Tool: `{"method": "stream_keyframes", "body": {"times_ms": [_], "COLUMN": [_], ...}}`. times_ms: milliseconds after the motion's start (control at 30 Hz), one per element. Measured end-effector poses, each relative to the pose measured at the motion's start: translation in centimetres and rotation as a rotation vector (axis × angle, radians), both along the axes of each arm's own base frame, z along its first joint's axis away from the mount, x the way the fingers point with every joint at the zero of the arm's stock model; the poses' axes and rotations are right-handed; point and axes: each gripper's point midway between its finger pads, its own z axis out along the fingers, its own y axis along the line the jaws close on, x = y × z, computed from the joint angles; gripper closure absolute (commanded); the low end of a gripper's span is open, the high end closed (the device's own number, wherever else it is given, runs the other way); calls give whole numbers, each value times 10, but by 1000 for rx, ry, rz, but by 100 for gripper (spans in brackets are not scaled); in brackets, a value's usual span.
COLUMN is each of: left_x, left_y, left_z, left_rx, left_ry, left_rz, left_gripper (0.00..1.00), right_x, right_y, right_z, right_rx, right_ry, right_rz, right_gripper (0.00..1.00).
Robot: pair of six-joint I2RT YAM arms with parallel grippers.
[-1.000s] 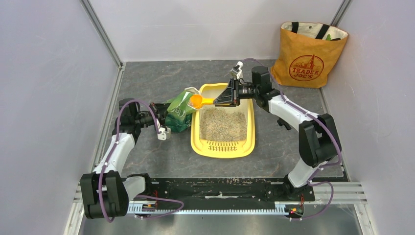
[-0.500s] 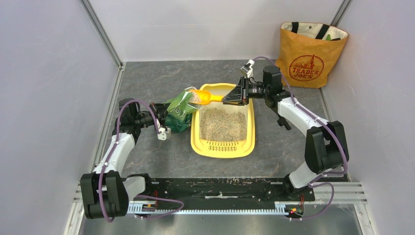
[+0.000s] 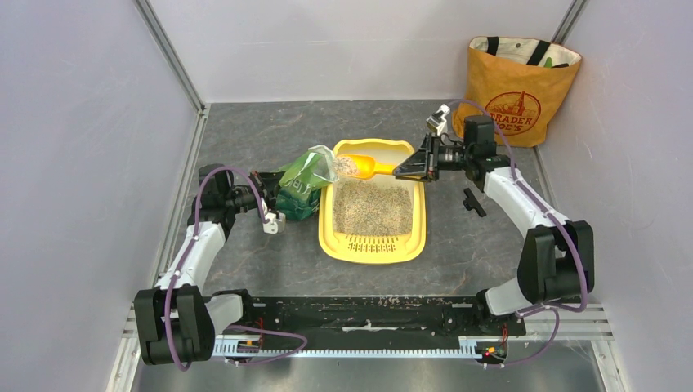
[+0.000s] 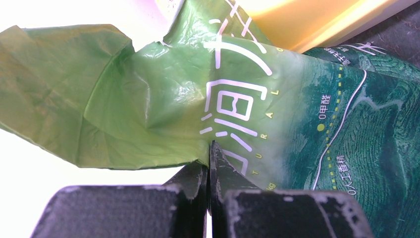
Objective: Fill the litter box with clean litter
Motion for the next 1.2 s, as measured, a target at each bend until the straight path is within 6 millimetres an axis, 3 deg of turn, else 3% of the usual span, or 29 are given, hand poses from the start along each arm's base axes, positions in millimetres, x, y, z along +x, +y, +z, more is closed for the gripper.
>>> {"method": "stream_keyframes", "body": {"times_ms": [300,500,767,900,1000,1200], "left_x": [0,0,0,0,0,-1], "left_y": [0,0,0,0,0,1], "left_z": [0,0,0,-1,-1,-1], "left_rx": [0,0,0,0,1,-4], "left_ry": [0,0,0,1,0,7], "left_rz": [0,0,0,0,2,13], "left_gripper": [98,98,98,98,98,98], "right_x": [-12,-12,-7,15,26,18], "right_y": [-46,-64,-61,-71,-69,-59], "right_z": [-15,-22,-28,-26,-18,-16], "right_rx": [-78,-273,-695,-882,-963,-1002], "right_ry": [19,-38,-275,-401,-506,-575], "right_rz": [-48,-68,-5,-3,14,92], "right_gripper": [100,100,100,100,100,100]}}
